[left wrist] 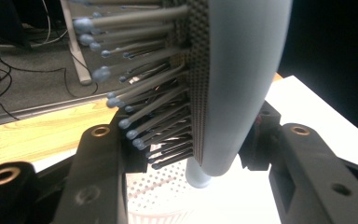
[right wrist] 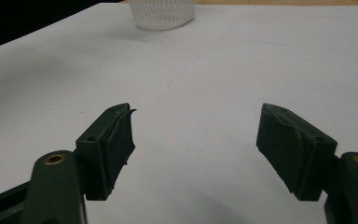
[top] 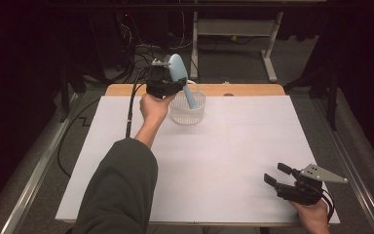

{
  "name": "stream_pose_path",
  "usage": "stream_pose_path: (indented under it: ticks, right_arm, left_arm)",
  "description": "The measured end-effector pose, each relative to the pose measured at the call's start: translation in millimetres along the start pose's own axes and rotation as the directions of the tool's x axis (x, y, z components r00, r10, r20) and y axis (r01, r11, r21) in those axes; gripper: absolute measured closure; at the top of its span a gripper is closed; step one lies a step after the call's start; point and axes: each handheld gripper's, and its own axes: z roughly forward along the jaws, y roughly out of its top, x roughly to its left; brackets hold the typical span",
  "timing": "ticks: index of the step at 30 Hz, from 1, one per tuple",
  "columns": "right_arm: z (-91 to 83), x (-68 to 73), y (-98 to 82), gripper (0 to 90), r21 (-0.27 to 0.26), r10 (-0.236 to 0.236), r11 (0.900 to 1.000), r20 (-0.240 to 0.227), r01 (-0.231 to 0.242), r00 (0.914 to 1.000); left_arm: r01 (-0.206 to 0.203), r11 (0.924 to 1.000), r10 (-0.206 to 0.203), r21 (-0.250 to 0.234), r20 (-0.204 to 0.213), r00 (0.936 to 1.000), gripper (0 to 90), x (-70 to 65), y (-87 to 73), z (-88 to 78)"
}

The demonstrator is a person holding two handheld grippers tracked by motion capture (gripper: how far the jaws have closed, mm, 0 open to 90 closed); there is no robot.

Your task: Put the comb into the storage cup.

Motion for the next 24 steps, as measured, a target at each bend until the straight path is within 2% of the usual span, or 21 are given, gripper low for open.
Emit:
stream_pose_path:
  ticks: [7, 14, 24]
  right_arm:
    - [0.2, 0.0, 0.0, 27.7, 0.000, 0.000, 1.000, -0.001, 0.000, 1.0000]
    - [0.2, -0.6, 0.0, 27.7, -0.003, -0.003, 1.000, 0.000, 0.003, 1.0000]
    - [0.5, -0.3, 0.0, 27.8, -0.002, -0.002, 1.000, 0.000, 0.002, 1.0000]
  left_arm:
    - [0.009, 0.9999, -0.009, 0.014, 0.008, 0.9999, 51.9, 0.3, -5.5, 8.1]
    - [0.021, 0.9993, -0.021, 0.032, -0.002, 0.9998, 51.9, 2.7, -14.1, 17.5]
    - [0.018, 0.9985, -0.017, 0.051, -0.013, 0.9998, 51.9, 4.7, -18.6, 22.6]
